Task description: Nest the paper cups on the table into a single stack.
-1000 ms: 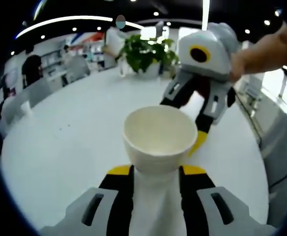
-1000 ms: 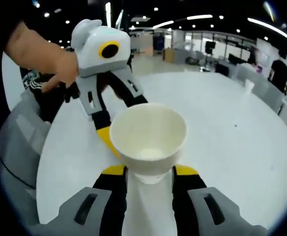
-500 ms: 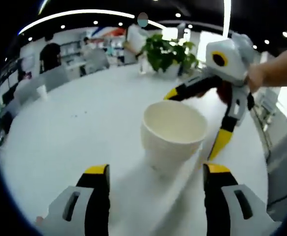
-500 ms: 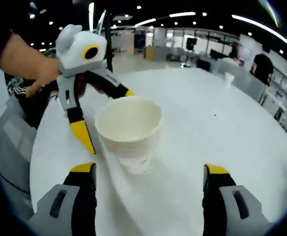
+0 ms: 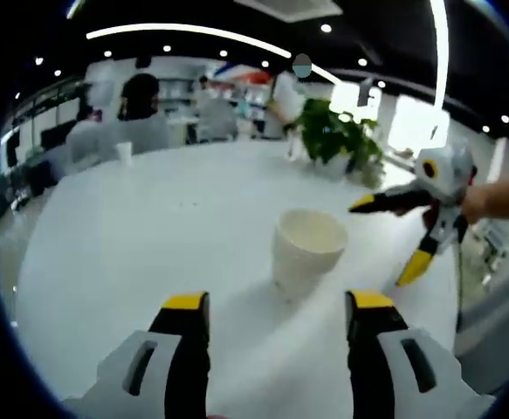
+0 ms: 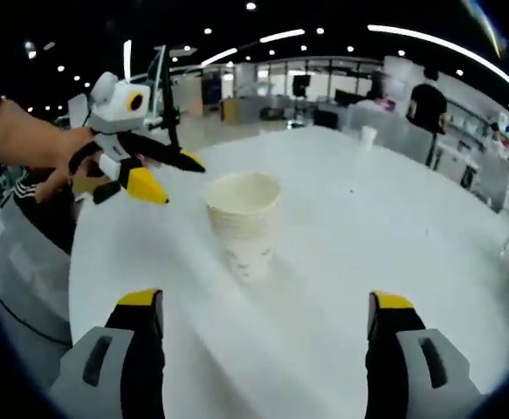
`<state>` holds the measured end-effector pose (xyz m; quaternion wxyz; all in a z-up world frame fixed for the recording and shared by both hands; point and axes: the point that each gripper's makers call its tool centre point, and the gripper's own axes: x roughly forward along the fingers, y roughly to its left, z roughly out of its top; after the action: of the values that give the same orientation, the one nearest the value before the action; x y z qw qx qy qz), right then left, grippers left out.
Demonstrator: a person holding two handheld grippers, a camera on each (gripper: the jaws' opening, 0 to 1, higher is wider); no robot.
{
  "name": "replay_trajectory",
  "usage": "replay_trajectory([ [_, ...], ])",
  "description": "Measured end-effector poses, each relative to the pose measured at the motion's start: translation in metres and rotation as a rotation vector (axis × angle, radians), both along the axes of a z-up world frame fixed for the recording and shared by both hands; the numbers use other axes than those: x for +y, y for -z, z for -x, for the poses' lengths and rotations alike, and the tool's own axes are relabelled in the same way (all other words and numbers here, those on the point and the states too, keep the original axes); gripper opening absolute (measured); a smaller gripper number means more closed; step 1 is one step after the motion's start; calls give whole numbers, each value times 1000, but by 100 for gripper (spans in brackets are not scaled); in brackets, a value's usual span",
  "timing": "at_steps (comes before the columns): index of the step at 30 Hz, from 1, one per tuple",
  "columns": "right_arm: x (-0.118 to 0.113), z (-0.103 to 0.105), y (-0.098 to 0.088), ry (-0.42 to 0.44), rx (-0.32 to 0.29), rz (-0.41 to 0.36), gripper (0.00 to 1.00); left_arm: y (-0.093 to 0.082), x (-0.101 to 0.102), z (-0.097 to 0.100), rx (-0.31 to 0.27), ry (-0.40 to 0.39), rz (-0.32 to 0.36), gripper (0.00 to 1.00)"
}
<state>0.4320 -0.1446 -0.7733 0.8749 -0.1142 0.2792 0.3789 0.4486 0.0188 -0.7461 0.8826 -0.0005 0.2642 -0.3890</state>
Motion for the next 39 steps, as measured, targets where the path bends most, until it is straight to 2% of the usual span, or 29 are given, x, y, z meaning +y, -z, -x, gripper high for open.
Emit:
replay_trajectory([
  [1, -2, 4, -4, 15, -6, -14, 96, -6, 4, 4, -17, -16, 10, 47],
  [5, -4, 25, -11, 40, -11, -56, 95, -15, 15, 18, -38, -61, 24, 57],
  [7, -4, 38, -10, 40, -18, -54, 95, -20, 25, 27, -55, -96, 38, 59],
  [8, -5, 47, -11, 40, -29, -53, 95, -24, 29, 32, -77, -117, 48, 66],
  [10, -5, 61, -11, 44, -34, -62, 96, -26, 37, 40, -81, -149, 54, 78],
  [12, -6, 74, -11, 47, -42, -65, 98, -25, 45, 54, -79, -161, 58, 82],
  [13, -7, 79, -11, 49, -46, -62, 99, -24, 50, 61, -85, -169, 46, 85],
  [14, -9, 83, -12, 57, -53, -62, 100, -22, 55, 65, -90, -183, 29, 94],
  [15, -10, 90, -13, 63, -57, -66, 100, -21, 64, 68, -112, -212, -3, 97],
  [17, -12, 99, -14, 69, -62, -67, 100, -18, 69, 84, -92, -189, -16, 98],
  [19, -16, 106, -14, 82, -68, -58, 100, -14, 73, 94, -83, -192, -19, 98],
  [25, -28, 118, -21, 157, -85, -94, 100, -2, 79, 120, -50, -220, -18, 98],
  [27, -33, 122, -20, 176, -93, -95, 100, 6, 78, 131, -35, -217, -39, 98],
  [30, -39, 126, -19, 198, -115, -80, 100, 13, 79, 142, -44, -212, -73, 98],
  [34, -43, 130, -17, 201, -114, -77, 100, 8, 86, 141, -55, -242, -70, 98],
  [36, -44, 130, -19, 208, -114, -86, 100, 3, 92, 135, -81, -265, -58, 98],
  [39, -46, 128, -19, 212, -112, -88, 100, 3, 95, 132, -70, -279, -42, 98],
])
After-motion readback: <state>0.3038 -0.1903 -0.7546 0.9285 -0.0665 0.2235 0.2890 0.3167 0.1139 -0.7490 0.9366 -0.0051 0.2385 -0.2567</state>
